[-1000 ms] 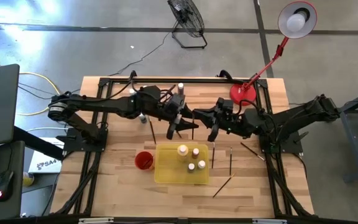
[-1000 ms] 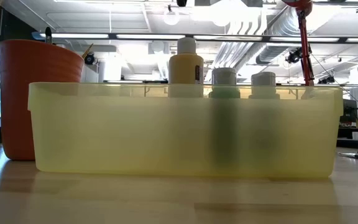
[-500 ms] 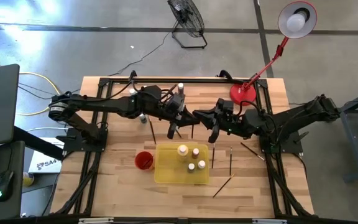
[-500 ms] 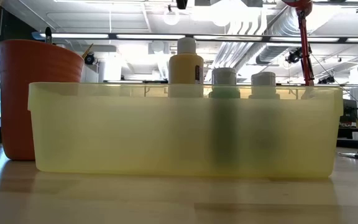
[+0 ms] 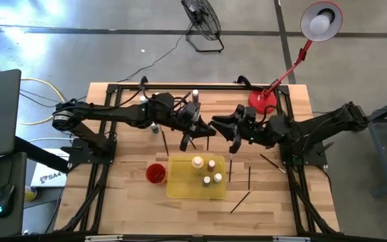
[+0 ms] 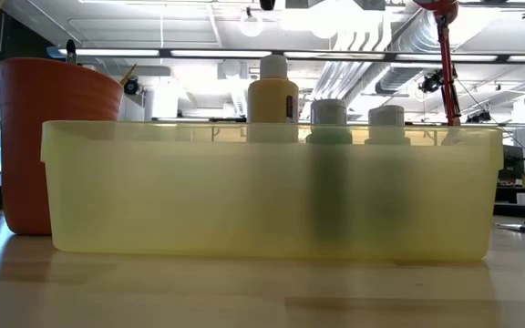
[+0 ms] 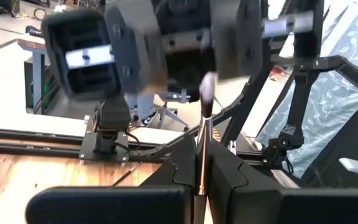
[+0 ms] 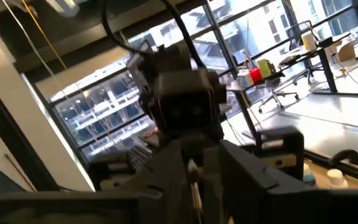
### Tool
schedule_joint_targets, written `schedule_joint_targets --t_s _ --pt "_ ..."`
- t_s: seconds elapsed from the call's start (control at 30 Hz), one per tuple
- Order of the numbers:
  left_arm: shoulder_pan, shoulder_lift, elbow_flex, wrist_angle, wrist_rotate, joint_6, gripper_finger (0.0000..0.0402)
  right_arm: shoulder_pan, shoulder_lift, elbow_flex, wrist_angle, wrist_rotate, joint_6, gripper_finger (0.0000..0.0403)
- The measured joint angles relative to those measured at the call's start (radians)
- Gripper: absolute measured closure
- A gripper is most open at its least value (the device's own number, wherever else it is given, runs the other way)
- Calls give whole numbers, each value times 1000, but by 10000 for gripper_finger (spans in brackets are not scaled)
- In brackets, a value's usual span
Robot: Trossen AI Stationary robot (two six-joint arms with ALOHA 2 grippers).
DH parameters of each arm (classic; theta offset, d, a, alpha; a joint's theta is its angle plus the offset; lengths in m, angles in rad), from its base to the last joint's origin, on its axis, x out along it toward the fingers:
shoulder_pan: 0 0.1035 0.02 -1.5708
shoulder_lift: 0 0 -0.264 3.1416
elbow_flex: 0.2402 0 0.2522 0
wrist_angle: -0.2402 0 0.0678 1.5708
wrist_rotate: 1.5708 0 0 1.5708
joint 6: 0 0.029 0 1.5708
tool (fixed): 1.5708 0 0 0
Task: Pick & Place Paint Supplies
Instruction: Put the silver paintbrush into the orange cup
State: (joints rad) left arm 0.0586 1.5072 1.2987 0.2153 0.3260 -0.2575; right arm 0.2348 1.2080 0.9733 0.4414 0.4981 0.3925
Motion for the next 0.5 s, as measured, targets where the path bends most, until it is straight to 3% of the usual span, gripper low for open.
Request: schedule_joint_targets --t_s 0.2,0.5 --pt "27 -77 0 -94 -1 26 392 18 -41 0 1 -71 3 258" --pt "96 -314 0 -396 -6 142 392 56 -72 0 -99 -82 4 269"
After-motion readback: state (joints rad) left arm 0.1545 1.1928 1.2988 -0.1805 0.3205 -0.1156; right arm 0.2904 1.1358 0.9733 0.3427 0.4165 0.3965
